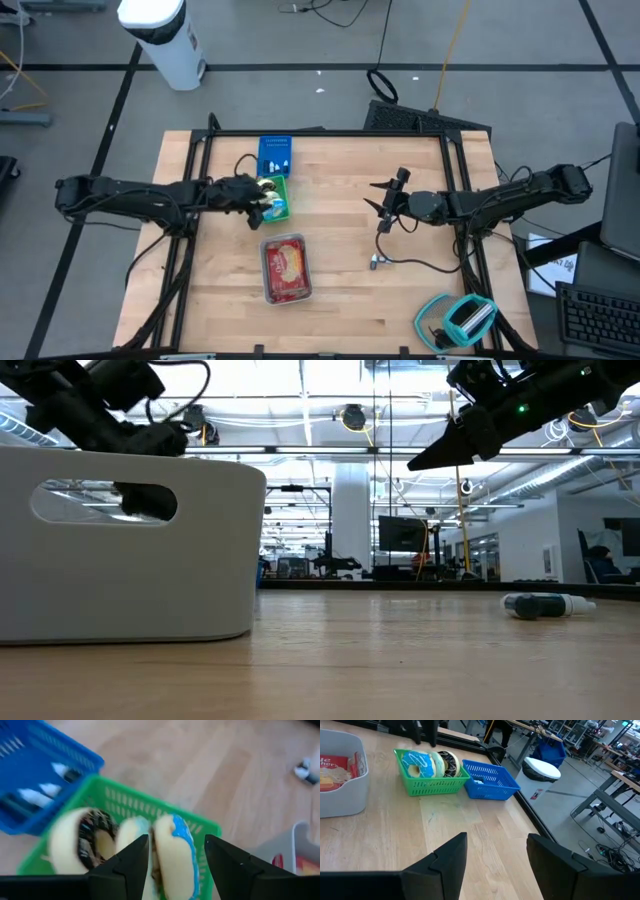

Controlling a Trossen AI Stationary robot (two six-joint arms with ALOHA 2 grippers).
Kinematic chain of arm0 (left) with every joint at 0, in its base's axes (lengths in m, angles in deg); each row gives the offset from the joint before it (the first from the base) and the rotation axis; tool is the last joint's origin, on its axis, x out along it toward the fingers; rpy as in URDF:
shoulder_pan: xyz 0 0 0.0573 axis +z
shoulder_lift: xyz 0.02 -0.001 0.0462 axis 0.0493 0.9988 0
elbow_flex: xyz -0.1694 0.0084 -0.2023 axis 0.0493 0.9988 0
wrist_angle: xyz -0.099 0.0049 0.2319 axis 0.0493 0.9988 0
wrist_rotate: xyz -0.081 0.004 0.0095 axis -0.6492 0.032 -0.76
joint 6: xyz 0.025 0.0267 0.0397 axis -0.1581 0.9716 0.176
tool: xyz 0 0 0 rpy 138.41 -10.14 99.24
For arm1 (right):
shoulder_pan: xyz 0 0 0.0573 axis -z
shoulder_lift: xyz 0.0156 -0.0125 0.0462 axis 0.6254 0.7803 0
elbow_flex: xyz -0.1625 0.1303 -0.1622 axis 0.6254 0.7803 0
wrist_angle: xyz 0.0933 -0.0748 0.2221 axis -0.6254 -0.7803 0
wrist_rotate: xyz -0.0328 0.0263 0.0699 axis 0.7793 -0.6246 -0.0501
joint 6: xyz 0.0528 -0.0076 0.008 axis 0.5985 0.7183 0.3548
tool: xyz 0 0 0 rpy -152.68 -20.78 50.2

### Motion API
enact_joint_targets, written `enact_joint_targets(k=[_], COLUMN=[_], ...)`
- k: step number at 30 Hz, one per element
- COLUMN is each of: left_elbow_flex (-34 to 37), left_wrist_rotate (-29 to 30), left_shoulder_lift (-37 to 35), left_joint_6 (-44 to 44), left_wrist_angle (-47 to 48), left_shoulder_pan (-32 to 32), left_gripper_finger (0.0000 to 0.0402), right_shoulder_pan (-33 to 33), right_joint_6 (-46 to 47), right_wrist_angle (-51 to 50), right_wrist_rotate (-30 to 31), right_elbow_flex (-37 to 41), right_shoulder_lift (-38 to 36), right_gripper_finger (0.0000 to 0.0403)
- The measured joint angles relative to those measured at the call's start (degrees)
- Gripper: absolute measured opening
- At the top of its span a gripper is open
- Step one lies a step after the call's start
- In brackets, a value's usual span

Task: Pick & Place Food Item
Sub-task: Put the brown food coloring bottle into the blue bin

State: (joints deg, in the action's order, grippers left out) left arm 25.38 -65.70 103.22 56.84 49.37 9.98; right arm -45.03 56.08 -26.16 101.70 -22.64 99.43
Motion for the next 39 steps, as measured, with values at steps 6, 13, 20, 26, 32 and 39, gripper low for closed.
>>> enact_joint_targets(k=[6,13,20,26,32,39], left_elbow_flex=[0.0,0.0,0.0,0.0,0.0,0.0], left_wrist_rotate=[4.9,6.6,8.2,9.7,9.9,9.9], left_shoulder_lift=[-5.7,-7.3,-6.2,-5.6,-5.6,-5.6], left_joint_6=[1.0,2.0,4.9,4.6,3.1,2.2], left_wrist_angle=[-0.4,-6.0,-11.3,-12.9,-13.6,-13.9], left_shoulder_pan=[0.0,0.0,0.0,0.1,0.1,0.1], left_gripper_finger=[0.0195,0.0195,0.0196,0.0196,0.0196,0.0196], right_shoulder_pan=[-1.0,-5.2,-13.5,-20.3,-21.6,-21.2], right_joint_6=[2.0,18.1,29.9,34.2,34.8,33.1], right_wrist_angle=[-0.5,-8.7,-21.8,-21.8,-21.3,-20.3], right_wrist_rotate=[-1.5,-20.2,-22.4,-22.3,-22.2,-22.1], right_elbow_flex=[0.0,0.0,0.0,0.0,0.0,0.0], right_shoulder_lift=[0.0,0.4,5.4,10.5,15.7,18.1], right_gripper_finger=[0.0194,0.0194,0.0194,0.0194,0.0194,0.0191])
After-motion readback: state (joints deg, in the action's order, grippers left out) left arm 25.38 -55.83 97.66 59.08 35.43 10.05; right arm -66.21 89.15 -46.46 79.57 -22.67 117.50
